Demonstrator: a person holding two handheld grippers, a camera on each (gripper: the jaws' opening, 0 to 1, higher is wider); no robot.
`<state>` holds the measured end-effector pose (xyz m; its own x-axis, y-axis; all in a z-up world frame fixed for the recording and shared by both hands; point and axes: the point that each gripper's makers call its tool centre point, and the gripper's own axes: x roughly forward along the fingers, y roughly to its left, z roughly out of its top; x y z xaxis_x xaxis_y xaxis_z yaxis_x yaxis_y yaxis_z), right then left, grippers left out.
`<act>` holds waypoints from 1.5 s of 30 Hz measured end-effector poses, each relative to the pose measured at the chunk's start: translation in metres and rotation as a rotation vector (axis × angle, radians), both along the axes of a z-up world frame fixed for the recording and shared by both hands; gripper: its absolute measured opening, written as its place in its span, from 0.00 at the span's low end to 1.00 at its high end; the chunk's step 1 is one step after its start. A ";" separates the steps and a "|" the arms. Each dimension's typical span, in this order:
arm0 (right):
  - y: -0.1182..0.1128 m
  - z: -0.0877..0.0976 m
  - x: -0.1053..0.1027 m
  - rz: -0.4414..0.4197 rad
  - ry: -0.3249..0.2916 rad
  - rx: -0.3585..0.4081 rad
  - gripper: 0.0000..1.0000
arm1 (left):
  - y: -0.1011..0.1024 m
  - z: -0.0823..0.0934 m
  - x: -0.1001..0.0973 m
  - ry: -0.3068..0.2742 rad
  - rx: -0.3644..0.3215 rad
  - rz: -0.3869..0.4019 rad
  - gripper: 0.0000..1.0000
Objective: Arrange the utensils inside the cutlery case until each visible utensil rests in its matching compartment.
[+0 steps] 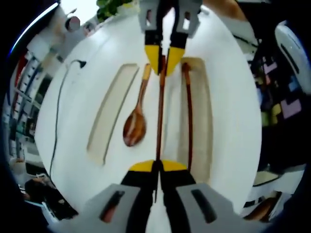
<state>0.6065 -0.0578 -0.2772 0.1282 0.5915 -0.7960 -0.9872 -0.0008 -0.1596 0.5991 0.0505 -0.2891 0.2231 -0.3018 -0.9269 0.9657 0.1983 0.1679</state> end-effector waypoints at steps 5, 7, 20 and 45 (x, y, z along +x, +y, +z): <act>-0.002 0.002 -0.003 -0.010 0.014 0.009 0.04 | -0.002 0.005 -0.006 0.001 -0.002 -0.003 0.03; -0.003 0.002 -0.005 -0.014 0.018 0.011 0.05 | -0.003 0.005 -0.008 0.009 -0.008 -0.003 0.03; -0.020 -0.004 -0.026 -0.032 0.054 0.002 0.05 | -0.019 0.006 -0.027 0.041 -0.033 -0.037 0.03; -0.028 -0.026 -0.046 -0.055 0.160 -0.014 0.05 | -0.026 -0.010 -0.051 0.115 -0.057 -0.058 0.03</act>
<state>0.5601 -0.0862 -0.3029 0.0314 0.5761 -0.8168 -0.9986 0.0531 -0.0009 0.5482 0.0249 -0.2995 0.0975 -0.3644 -0.9261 0.9880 0.1477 0.0459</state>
